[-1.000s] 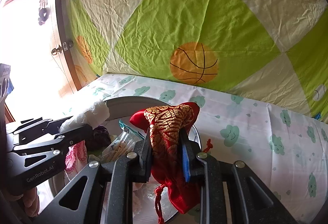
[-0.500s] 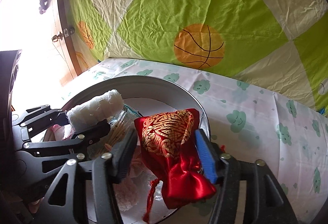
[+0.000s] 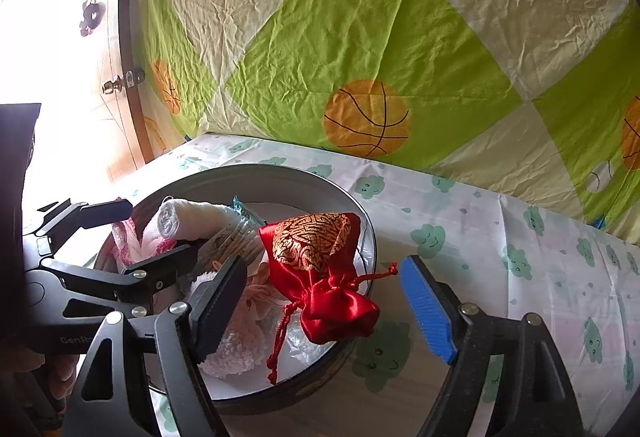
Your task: Organize soft objects
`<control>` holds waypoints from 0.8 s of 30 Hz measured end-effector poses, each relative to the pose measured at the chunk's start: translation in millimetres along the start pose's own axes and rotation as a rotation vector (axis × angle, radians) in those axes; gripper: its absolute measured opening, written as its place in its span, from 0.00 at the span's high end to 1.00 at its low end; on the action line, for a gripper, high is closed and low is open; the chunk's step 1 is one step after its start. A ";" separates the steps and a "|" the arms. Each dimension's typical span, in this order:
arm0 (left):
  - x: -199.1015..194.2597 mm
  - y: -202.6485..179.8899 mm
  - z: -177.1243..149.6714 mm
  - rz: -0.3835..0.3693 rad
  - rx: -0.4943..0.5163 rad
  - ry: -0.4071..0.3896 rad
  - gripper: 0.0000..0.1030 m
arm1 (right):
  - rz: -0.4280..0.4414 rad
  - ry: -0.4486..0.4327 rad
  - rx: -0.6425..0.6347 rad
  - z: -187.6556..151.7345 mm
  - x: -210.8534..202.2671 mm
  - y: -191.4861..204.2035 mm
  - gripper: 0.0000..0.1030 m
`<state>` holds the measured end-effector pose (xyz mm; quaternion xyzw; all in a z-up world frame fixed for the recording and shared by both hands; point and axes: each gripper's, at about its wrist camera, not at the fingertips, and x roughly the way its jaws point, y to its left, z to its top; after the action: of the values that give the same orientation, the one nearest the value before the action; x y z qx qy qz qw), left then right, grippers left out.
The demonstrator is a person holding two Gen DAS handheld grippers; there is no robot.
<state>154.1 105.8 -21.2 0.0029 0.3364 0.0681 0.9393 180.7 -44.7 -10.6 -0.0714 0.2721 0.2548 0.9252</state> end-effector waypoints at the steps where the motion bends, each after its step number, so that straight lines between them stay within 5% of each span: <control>1: -2.7 0.1 -0.5 0.000 -0.001 -0.006 0.06 | 0.000 -0.007 0.001 0.1 -2.9 0.0 0.21; 24: -41.1 -2.6 -25.7 0.009 -0.058 -0.060 0.01 | 0.029 -0.072 0.058 -21.7 -47.4 -2.6 0.16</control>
<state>106.7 96.9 -15.3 -0.0210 0.3061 0.0819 0.9482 137.7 -73.3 -3.3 -0.0316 0.2470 0.2627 0.9322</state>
